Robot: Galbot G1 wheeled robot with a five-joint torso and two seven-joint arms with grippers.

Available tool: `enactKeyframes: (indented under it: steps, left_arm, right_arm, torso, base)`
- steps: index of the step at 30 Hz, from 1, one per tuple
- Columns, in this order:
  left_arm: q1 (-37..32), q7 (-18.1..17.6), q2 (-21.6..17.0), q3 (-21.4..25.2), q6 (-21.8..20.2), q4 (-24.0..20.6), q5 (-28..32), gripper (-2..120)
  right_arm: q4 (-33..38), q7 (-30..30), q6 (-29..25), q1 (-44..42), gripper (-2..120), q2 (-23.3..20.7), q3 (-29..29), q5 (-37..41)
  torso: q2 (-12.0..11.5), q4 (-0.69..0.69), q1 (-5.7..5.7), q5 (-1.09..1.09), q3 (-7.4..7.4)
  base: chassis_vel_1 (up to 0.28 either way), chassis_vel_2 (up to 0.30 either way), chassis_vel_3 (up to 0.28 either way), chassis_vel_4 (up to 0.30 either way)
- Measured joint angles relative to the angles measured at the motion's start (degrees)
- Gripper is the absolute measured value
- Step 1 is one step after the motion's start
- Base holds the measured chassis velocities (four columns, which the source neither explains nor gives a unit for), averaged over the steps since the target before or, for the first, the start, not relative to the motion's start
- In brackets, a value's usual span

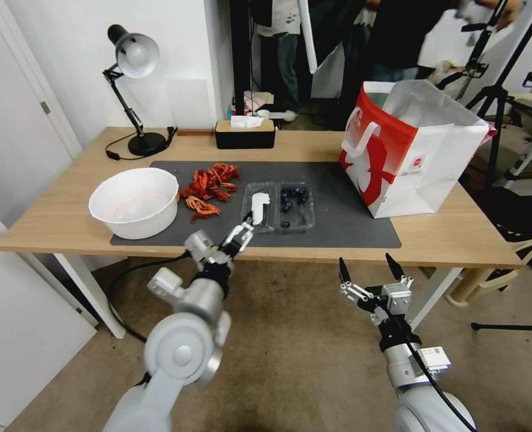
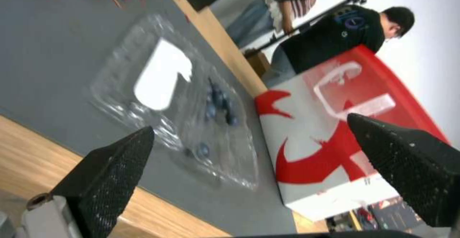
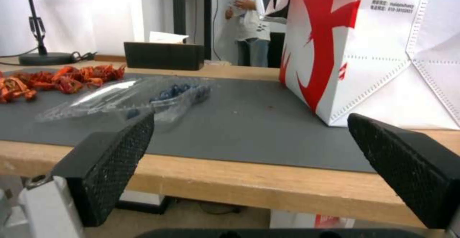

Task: Close the takeout container lid, then place the container into the takeout bag.

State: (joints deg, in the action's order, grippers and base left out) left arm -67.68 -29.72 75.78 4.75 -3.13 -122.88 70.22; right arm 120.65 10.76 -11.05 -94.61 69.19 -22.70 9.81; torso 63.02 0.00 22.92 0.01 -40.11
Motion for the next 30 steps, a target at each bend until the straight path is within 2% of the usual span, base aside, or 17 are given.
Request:
enactKeyframes:
  steps: [12, 25, 30]
  left_arm:
    - [7.47, -2.69, 5.43, -5.13, -0.56, 7.32, -0.02, 100]
    - [10.55, -3.25, 5.25, -4.91, -3.82, 10.62, 3.76, 100]
    - [12.0, -4.47, 5.84, -4.52, -4.48, 12.32, 4.88, 100]
  right_arm:
    - [-0.93, 0.09, -0.16, -0.29, 100, 0.35, 0.46, -0.82]
    - [-1.34, 0.09, -0.8, -1.1, 100, 0.96, 0.62, -1.76]
    - [-1.47, 0.11, -0.82, -0.85, 100, 1.0, 0.65, -1.96]
  torso:
    - [0.0, -0.01, 0.0, 0.0, 0.0]
    - [0.0, 0.0, 0.0, -0.01, 0.0]
    - [0.0, 0.0, 0.0, -0.01, 0.0]
  base:
    - [0.0, 0.0, 0.0, 0.0]
    - [0.0, 0.0, 0.0, 0.0]
    - [0.0, 0.0, 0.0, 0.0]
